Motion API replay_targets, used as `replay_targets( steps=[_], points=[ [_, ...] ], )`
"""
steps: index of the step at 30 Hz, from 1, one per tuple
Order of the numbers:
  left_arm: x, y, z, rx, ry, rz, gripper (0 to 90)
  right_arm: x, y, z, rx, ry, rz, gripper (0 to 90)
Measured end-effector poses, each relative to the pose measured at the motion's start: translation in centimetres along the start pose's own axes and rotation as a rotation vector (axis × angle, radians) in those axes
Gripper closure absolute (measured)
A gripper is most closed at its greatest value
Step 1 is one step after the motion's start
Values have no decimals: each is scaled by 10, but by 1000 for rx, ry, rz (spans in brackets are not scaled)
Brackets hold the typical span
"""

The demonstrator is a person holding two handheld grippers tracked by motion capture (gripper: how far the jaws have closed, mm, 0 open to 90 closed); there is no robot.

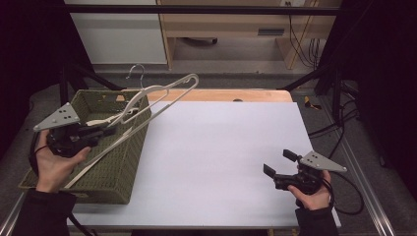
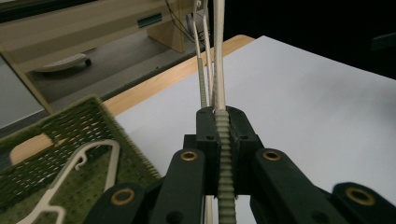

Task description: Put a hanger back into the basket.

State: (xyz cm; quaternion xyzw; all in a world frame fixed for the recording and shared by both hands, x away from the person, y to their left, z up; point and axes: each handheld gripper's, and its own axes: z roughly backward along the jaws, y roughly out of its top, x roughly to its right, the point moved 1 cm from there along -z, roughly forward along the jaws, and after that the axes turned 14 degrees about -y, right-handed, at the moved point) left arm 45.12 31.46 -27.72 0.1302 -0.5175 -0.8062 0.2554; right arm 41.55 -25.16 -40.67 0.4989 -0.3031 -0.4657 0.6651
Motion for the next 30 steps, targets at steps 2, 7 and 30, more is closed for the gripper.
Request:
replay_targets(
  steps=[2,7,30],
  points=[
    [-9,-3,6,-1,14,17,852,0,0,0,-1,-3,4,72],
    [-30,-14,18,1,59,57,852,0,0,0,-5,-4,6,71],
    [-77,-72,77,32,142,157,852,0,-2,-2,-13,-2,18,79]
  ],
)
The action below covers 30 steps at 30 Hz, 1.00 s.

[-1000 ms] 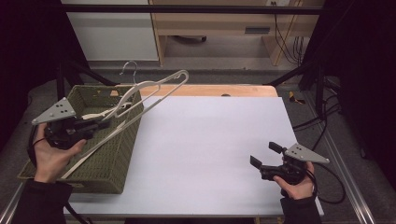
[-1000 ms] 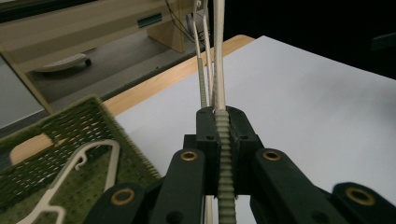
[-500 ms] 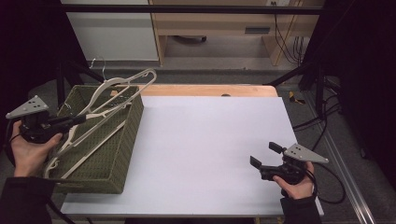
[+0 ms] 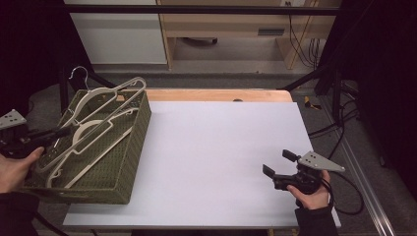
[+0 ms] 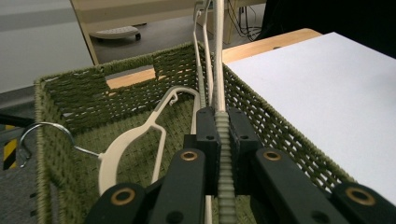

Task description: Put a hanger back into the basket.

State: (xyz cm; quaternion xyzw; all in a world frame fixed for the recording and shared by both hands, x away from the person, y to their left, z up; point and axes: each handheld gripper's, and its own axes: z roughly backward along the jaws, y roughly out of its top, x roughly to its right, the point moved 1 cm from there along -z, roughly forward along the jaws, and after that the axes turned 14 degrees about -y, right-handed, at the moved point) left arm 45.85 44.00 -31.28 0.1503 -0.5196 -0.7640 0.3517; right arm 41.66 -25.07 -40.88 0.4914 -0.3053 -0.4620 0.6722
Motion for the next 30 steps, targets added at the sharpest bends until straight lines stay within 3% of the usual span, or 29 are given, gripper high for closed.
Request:
replay_targets(
  steps=[12,20,25,28,30],
  points=[
    [-6,-24,17,-13,-10,19,852,-2,-1,-1,-7,0,-3,84],
    [-11,-40,-2,-50,-28,48,852,-3,-1,-2,-9,2,-1,86],
    [-14,-49,-4,-39,-38,81,852,-3,-1,-2,-9,3,-1,86],
    [-16,-57,-9,-82,-33,102,852,-3,-1,-2,-7,3,2,89],
    [-17,-62,-13,-104,-49,139,852,-3,-1,-3,-7,3,1,90]
  ],
)
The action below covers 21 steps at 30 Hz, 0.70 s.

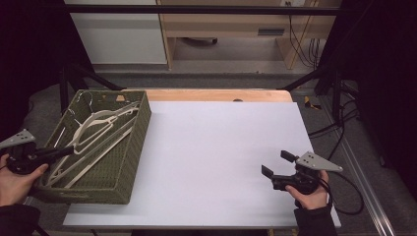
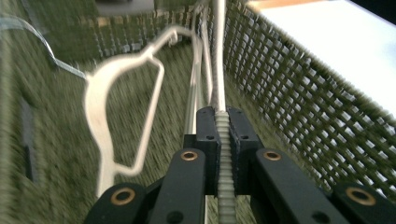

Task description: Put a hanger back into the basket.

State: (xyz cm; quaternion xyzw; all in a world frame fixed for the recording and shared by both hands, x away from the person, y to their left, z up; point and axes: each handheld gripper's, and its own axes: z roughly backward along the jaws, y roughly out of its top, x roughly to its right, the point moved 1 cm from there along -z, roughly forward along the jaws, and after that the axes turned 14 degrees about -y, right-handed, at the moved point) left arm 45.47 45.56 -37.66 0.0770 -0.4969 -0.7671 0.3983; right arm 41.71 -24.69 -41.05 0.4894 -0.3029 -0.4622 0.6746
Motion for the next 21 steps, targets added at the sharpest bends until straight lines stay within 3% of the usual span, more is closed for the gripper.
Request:
replay_targets(
  steps=[4,6,10,12,17,21],
  points=[
    [-2,-3,-5,-57,-2,47,850,0,0,0,-1,1,0,91],
    [-3,-6,-8,-126,72,42,846,0,0,0,0,0,1,91],
    [-4,-9,-13,-208,92,91,828,0,0,0,-1,-1,-1,92],
    [-4,-9,-17,-257,124,100,823,0,0,0,-1,1,-1,92],
    [-1,-5,-23,-319,199,91,794,-1,0,0,5,-1,1,95],
    [-3,-6,-25,-333,244,103,670,0,0,1,4,2,2,95]
  ],
)
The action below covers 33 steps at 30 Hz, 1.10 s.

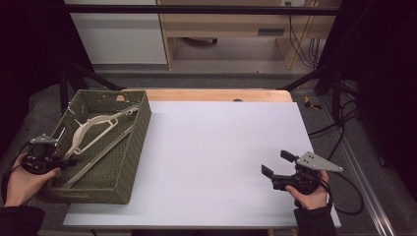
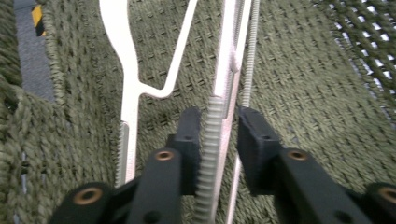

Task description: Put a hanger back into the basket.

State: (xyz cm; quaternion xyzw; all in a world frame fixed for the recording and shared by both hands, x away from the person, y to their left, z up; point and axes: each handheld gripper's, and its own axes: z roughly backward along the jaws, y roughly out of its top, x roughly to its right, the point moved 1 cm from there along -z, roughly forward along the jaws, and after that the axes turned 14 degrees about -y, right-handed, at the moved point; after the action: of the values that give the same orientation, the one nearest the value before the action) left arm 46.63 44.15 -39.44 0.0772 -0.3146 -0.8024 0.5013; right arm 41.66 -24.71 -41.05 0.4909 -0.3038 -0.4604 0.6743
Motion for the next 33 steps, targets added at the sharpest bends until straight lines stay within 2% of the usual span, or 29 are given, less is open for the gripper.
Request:
replay_targets(
  steps=[2,3,4,12,17,20,23,26,29,31,32,33],
  points=[
    [-2,-1,0,4,7,3,606,0,0,0,1,0,-1,95],
    [-3,-1,0,21,20,8,564,0,0,0,1,0,-1,95],
    [-4,-1,0,14,28,10,547,0,0,-1,0,-1,0,95],
    [-8,-3,1,0,43,52,464,-2,-1,-2,-3,3,3,95],
    [-9,-3,3,3,59,59,418,-1,-1,-1,-1,4,11,95],
    [-8,-3,8,16,88,60,382,-1,-1,-1,-3,2,7,95],
    [-5,-1,16,73,63,48,375,-1,-1,-1,-3,0,3,95],
    [5,3,26,132,60,14,359,-1,0,-1,0,-1,2,95],
    [21,10,35,230,52,-17,335,0,0,-1,7,-3,1,95],
    [35,14,41,292,31,-35,315,0,0,0,5,-3,1,94],
    [40,17,44,320,16,-82,302,0,0,0,8,-5,-3,93],
    [47,20,46,350,4,-97,284,1,0,1,7,-5,-4,92]
  ],
)
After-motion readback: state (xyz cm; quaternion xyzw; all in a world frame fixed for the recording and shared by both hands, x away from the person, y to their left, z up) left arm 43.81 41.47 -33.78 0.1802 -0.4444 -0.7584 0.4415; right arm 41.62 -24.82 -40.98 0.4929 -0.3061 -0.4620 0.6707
